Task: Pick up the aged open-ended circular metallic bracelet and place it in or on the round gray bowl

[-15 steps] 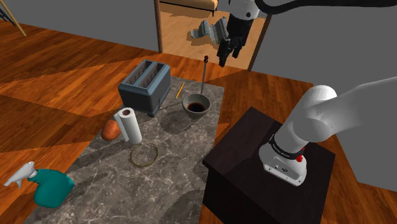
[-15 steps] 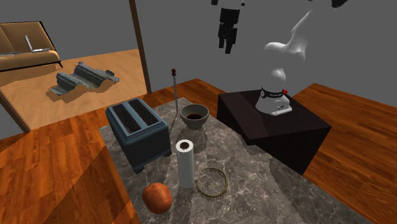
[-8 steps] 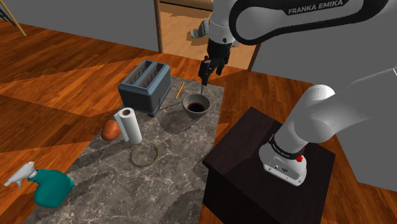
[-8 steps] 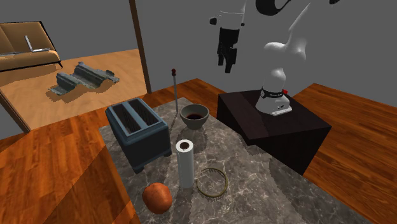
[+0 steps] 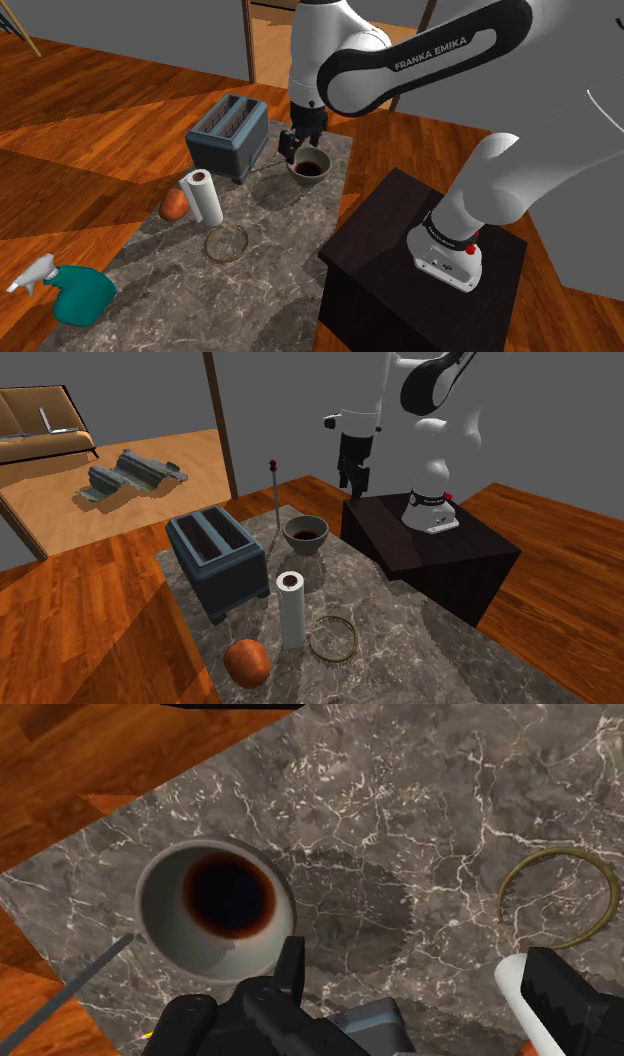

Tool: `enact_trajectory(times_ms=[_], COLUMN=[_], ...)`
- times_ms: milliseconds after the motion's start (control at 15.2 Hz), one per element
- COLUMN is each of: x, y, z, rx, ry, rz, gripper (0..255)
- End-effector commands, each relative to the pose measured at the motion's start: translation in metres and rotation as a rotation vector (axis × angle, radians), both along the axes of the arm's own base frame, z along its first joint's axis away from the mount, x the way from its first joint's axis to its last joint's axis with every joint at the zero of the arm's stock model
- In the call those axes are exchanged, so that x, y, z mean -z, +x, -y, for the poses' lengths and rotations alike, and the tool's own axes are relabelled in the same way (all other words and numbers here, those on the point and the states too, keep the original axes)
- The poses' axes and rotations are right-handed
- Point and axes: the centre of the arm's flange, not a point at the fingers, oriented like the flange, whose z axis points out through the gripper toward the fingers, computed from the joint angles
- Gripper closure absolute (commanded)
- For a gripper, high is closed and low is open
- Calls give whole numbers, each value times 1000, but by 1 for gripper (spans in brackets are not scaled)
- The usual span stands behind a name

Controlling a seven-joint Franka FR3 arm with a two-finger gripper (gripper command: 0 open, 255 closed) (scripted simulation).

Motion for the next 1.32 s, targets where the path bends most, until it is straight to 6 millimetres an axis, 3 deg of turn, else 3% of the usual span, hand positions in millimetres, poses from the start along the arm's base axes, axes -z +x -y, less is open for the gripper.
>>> enact_trajectory(times_ms=[0, 1254], x=[17, 179], y=[9, 72], z=[-16, -195], rx=[-2, -29], ry=[4, 26], rz=[-2, -25], gripper=[0, 0])
